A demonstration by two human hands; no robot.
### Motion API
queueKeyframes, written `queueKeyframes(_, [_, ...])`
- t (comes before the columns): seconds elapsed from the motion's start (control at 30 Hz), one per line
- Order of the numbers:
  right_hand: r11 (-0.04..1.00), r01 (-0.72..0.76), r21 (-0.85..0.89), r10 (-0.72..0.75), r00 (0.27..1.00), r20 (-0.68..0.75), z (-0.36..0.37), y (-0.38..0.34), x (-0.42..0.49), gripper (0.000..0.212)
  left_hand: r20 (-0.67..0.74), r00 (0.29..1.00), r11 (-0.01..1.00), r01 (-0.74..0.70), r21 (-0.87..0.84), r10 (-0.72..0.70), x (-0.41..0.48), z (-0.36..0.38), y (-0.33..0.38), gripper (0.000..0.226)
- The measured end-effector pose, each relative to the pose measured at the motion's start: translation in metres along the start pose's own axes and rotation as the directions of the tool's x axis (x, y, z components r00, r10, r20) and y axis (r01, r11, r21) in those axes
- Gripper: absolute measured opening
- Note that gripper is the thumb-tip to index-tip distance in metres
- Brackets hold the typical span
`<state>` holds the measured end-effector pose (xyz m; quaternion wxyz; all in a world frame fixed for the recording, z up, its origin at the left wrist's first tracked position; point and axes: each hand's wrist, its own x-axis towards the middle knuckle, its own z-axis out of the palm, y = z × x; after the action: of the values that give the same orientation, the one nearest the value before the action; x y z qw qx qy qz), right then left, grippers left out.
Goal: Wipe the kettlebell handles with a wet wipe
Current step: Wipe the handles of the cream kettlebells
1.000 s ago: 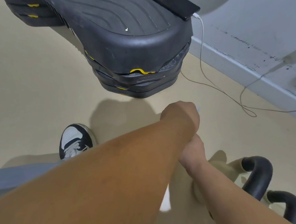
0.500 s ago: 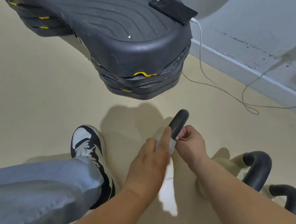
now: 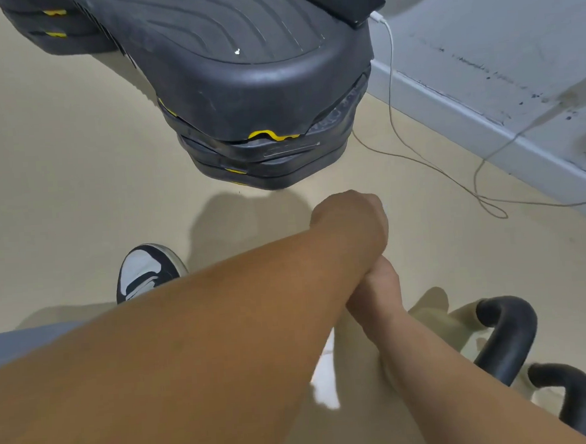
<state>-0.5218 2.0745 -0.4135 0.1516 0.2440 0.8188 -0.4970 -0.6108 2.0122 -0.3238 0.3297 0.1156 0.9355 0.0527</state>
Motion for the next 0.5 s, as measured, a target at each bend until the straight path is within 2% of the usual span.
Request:
queueKeyframes(0.07, [0.974,-0.102,0.204,0.095,0.994,0.046,-0.003,-0.005,-0.004,0.040,-0.023,1.000,0.995,0.000,0.103,0.003,0.005,-0.001,0.008,0.026])
queueKeyframes(0.17, [0.936,-0.163,0.313,0.146,0.986,0.078,-0.006,-0.010,-0.005,0.017,-0.062,0.998,0.981,-0.012,0.191,0.024,0.000,0.003,0.017,0.014])
queueKeyframes(0.23, [0.917,-0.224,0.330,0.193,0.973,0.124,-0.009,-0.010,-0.005,0.014,-0.112,0.994,0.993,0.009,0.120,0.005,-0.002,0.015,0.017,0.015])
queueKeyframes(0.27, [0.907,-0.242,0.346,0.205,0.969,0.141,-0.011,-0.010,-0.005,0.010,-0.153,0.988,0.998,0.045,0.037,-0.039,-0.007,0.020,0.015,0.021])
queueKeyframes(0.3, [0.925,-0.199,0.322,0.159,0.976,0.145,-0.014,-0.009,-0.005,0.006,-0.205,0.978,0.998,0.052,0.021,-0.047,-0.013,0.025,0.012,0.028])
queueKeyframes(0.37, [0.967,-0.119,0.225,0.088,0.986,0.145,-0.023,-0.007,-0.003,0.022,-0.315,0.949,0.991,0.025,0.128,0.017,-0.032,0.037,0.007,0.047])
queueKeyframes(0.4, [0.966,-0.138,0.217,0.104,0.982,0.158,-0.027,-0.006,-0.005,0.029,-0.365,0.929,0.988,-0.012,0.154,0.068,-0.041,0.047,0.001,0.061])
queueKeyframes(0.43, [0.960,-0.167,0.225,0.129,0.976,0.177,-0.030,-0.005,-0.007,0.031,-0.398,0.914,0.994,-0.036,0.107,0.076,-0.053,0.057,-0.006,0.077])
queueKeyframes(0.5, [0.949,-0.204,0.240,0.174,0.975,0.138,-0.032,-0.002,-0.012,0.022,-0.450,0.892,0.999,-0.048,-0.019,0.034,-0.074,0.079,-0.026,0.099])
